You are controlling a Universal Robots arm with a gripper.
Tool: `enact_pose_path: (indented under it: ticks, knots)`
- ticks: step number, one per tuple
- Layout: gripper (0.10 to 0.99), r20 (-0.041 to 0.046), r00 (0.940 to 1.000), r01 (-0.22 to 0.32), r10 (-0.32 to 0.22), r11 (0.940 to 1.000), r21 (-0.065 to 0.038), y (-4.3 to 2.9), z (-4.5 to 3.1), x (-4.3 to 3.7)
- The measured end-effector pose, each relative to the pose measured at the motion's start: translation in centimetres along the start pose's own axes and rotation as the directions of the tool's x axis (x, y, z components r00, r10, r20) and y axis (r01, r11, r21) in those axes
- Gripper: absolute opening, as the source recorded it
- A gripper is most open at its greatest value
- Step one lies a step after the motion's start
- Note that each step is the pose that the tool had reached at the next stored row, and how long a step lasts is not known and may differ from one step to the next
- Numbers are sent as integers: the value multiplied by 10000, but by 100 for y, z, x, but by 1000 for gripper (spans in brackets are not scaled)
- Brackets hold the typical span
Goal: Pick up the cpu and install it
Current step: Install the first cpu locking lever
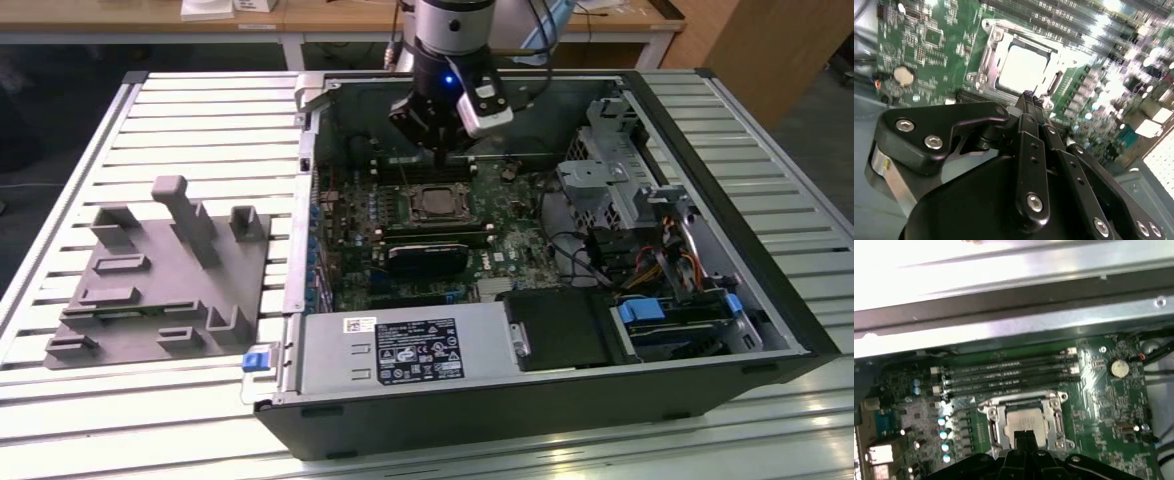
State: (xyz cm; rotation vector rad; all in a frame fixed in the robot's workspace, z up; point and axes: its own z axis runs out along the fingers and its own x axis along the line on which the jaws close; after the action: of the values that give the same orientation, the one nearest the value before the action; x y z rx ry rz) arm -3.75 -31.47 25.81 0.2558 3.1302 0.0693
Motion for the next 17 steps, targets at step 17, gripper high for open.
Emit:
enact_pose_path:
  ticks: [17]
  knots:
    - [106, 33, 9979, 643, -642, 9978, -177, -63, 24, 178]
